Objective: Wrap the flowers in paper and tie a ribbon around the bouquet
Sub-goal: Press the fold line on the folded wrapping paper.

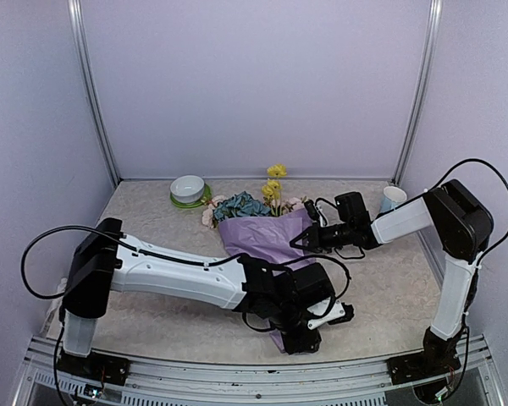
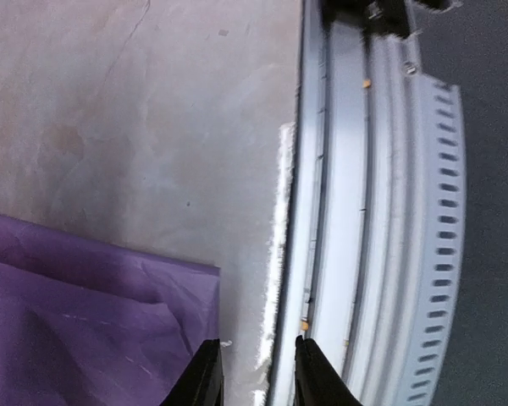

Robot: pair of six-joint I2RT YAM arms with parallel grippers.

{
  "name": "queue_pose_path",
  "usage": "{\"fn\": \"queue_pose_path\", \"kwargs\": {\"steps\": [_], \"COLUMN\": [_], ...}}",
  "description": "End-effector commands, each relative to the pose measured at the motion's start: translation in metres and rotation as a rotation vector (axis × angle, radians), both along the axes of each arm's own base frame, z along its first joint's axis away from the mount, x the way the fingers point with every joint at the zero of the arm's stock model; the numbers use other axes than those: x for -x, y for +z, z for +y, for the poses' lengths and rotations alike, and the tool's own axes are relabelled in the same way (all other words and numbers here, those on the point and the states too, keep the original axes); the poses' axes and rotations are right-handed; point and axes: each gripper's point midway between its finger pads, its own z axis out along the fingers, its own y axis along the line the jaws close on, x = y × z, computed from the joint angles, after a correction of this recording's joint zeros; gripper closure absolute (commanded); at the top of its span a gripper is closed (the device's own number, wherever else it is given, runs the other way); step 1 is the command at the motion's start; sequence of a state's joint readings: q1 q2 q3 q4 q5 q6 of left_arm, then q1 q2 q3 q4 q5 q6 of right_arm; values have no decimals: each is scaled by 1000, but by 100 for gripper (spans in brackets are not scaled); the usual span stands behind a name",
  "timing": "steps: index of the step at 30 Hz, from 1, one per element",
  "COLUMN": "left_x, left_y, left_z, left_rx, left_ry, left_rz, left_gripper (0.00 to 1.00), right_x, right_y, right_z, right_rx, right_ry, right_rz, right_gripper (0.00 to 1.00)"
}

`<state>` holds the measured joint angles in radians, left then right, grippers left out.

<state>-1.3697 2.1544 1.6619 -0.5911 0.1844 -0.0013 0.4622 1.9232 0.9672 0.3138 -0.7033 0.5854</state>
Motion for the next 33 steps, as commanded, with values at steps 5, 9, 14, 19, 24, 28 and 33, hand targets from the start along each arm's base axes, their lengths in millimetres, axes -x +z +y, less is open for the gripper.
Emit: {"fn": "queue_pose_path", "kwargs": {"steps": [5,9,14,19,24,28,33], "left_x": [-50,-84,-69,-69,-71,-71,-68], "left_y": [77,31,-6,-34,-41,-41,-41], "left_z": [10,11,2,11,12,13,12], "left_rx": [271,71,-63,-152,-159,-152,-146], "left_ry": [161,273,211,237,236,218,193], "left_rz": [40,-77,-157,-146,-109,-87,-90], "left_gripper": [69,70,69,68,63,62,61], "right_x": [-6,-8,-9,-7,-9,-4,22], "right_y": [-4,-3,-3,0,9,21,39], "right_z": [-8,-10,-12,-12,-13,-24,-54], "right_rx": [37,52,74,100,128,189,306], "right_ry": [-35,-50,-58,-62,-68,-81,-105], "right_rz": [-10,-19,-28,-44,-62,-75,-100], "right_gripper": [100,100,100,100,100,76,19]}}
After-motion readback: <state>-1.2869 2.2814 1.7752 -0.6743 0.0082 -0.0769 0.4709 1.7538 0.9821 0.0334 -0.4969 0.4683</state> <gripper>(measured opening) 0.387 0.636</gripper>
